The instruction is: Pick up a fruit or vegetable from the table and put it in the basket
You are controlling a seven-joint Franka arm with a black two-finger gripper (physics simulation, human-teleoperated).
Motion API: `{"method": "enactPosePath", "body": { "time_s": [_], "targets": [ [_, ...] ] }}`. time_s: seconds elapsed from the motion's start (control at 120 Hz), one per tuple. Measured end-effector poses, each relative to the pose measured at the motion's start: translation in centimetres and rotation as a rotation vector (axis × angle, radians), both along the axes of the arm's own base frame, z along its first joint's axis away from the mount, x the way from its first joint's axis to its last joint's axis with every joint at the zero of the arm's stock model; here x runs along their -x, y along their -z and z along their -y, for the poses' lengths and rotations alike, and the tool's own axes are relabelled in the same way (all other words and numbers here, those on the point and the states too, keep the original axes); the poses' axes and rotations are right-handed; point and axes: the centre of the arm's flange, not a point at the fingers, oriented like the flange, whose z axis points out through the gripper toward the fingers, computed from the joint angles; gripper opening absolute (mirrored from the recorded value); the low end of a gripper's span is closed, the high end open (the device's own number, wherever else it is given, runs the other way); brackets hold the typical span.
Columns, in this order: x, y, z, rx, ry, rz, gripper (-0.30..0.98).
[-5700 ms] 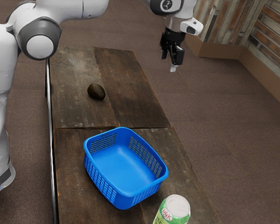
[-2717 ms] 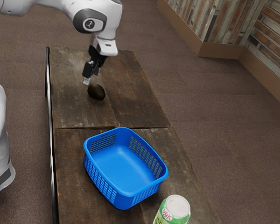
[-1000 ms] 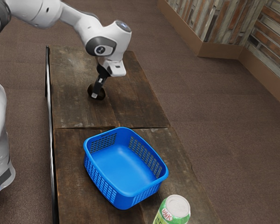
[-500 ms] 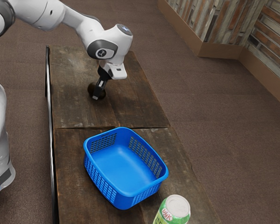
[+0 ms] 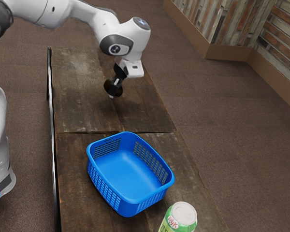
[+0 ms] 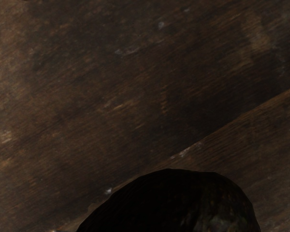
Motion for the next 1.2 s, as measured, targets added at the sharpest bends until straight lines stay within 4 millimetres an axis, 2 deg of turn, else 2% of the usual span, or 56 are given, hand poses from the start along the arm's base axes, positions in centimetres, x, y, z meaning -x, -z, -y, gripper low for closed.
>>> {"method": "enactPosePath", "body": {
  "time_s": [0.075, 0.233, 0.408, 0.525, 0.667, 0.892, 1.2],
  "targets": [
    [-0.9, -1.6, 1.6, 0.007, 0.034, 0.02, 0.39],
    [-1.8, -4.2, 2.9, 0.046, 0.086, 0.057, 0.39],
    [-3.0, -7.5, 5.9, 0.073, 0.218, 0.102, 0.39],
    [-3.5, -9.1, 7.5, 0.094, 0.307, 0.123, 0.39],
    [-4.1, -10.5, 10.9, 0.108, 0.441, 0.137, 0.38],
    [-5.8, -10.3, 16.4, 0.134, 0.63, 0.125, 0.38],
    [-5.2, -10.5, 23.2, 0.165, 0.832, 0.117, 0.39]
  ]
}}
